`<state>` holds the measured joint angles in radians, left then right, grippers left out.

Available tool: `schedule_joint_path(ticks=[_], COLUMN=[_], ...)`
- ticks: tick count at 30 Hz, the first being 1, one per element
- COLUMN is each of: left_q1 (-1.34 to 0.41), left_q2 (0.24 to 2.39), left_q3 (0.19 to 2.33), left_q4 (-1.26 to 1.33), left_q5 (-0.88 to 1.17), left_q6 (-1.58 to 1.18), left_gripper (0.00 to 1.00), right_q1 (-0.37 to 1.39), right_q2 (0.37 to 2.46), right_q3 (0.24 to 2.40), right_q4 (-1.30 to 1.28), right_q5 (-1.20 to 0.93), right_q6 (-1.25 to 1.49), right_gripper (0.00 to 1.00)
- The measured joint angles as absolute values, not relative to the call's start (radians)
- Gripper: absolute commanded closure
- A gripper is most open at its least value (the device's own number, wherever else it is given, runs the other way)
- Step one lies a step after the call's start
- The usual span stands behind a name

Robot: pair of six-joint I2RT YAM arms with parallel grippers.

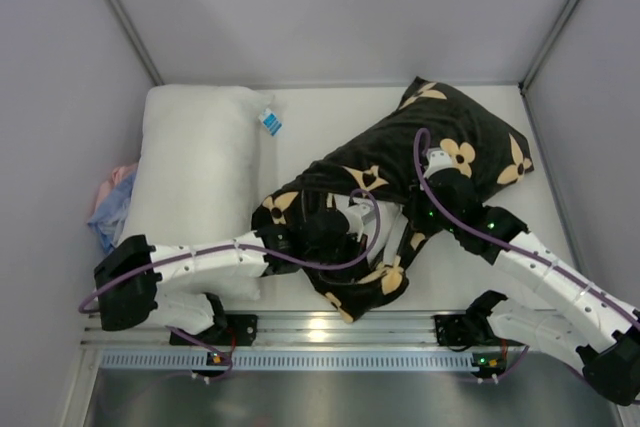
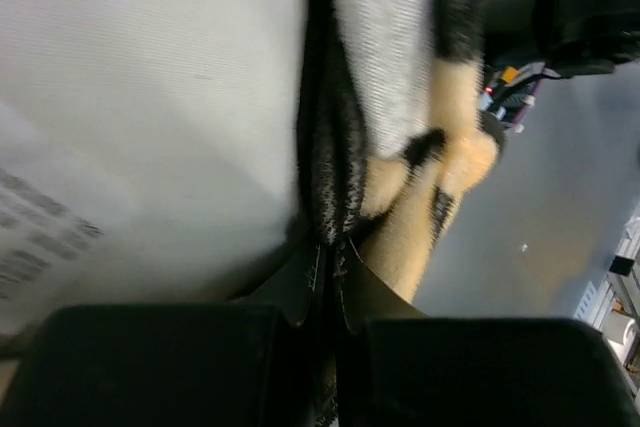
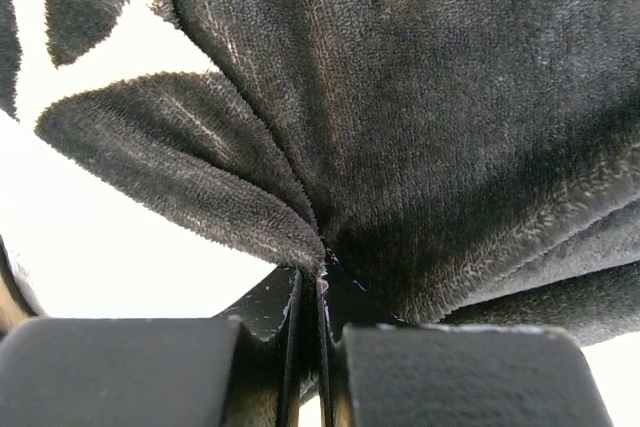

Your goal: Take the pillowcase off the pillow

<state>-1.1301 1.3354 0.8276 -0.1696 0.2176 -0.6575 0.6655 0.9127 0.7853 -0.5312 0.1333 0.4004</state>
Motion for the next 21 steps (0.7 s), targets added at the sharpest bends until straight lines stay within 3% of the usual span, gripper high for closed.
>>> schedule_joint_path(ticks=[8, 21], left_q1=[-1.292, -1.381], left_q2=[1.333, 1.641], left_q3=[0.733, 0.434], left_q4=[0.076, 0.815], left_q5=[0.17, -0.009], left_q6=[-0.737, -1.026], left_gripper=[1.0, 1.0], right_q1=[0.668, 0.674], right_q2=[0.928, 0.933], right_q3=[0.786, 0.779], right_q4=[-0.567, -0.623], right_q5=[0.124, 0.109], right_q6=[0.403, 0.411], right_gripper=[1.0, 1.0])
